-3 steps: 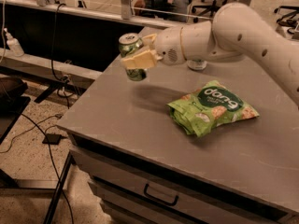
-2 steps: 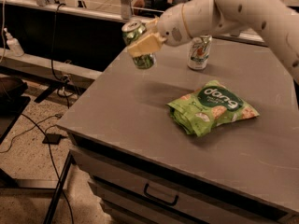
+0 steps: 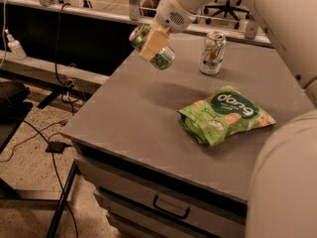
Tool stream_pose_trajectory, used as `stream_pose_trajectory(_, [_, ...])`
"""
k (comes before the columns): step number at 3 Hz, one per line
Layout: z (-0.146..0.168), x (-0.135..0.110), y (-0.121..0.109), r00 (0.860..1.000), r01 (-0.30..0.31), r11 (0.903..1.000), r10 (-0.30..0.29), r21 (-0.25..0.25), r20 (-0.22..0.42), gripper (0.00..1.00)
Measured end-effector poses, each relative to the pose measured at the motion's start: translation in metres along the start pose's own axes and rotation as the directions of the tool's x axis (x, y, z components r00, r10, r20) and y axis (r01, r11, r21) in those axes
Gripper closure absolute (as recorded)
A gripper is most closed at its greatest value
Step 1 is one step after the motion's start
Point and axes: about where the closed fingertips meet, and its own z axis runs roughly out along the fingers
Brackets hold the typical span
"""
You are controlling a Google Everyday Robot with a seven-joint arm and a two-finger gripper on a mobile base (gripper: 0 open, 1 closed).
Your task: Knock green can over
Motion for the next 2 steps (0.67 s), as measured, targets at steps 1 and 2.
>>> stream_pose_trajectory(1, [0.013,0.021,0.029,0.981,0.045,0.9910,-0.068,-0.126,-0.182,0.83])
stream_pose_trajectory(2, [0.026,0.037,0.057,0.947,0.057,0.9752,-0.121,-0.214,-0.297,0.68])
